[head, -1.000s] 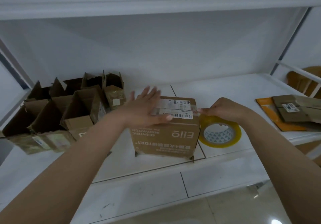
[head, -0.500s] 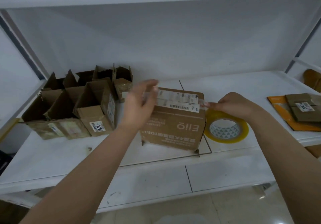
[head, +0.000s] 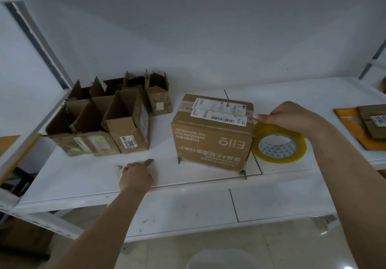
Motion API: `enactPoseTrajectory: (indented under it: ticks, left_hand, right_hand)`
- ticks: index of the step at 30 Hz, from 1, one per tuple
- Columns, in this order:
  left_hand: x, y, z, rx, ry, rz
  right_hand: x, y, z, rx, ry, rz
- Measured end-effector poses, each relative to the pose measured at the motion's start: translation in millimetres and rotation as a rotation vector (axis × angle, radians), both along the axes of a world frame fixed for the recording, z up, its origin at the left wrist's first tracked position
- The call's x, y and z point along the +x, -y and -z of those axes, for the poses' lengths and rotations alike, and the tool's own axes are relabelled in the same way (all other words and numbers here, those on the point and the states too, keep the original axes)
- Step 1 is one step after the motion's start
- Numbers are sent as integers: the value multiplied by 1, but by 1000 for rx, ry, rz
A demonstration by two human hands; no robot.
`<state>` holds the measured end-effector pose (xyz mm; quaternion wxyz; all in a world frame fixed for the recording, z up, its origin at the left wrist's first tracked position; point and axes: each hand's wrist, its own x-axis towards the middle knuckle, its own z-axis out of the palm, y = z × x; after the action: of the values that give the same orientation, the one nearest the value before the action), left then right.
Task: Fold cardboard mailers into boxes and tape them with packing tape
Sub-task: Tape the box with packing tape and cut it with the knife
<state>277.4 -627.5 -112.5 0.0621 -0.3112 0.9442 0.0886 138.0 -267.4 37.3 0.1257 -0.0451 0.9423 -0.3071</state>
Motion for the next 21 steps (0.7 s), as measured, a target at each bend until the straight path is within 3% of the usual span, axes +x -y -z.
enactPoseTrajectory:
  ticks: [4,11,13,16,17,19,21]
  left_hand:
    - [3,14,-2,-97,2,9]
    - [-2,21,-6,110,99,94]
    - [-2,16,-12,163,-107,81]
    - [-4,-10,-56,333,-777,79]
    - [-8,-22,-80,352,-917,136]
    - [-19,-50,-126,419,-995,307]
    - [-36,-82,-162,519,-918,515]
  right_hand:
    - [2,3,2,-20,-6,-3]
    - [4,5,3,-28,-15,4]
    - [3,5,4,-31,-25,1]
    - [3,5,5,-12,-34,-18]
    - [3,6,5,-5,-37,-24]
    - [3,6,4,4,-43,-42]
    - [3,5,3,10,-42,-54]
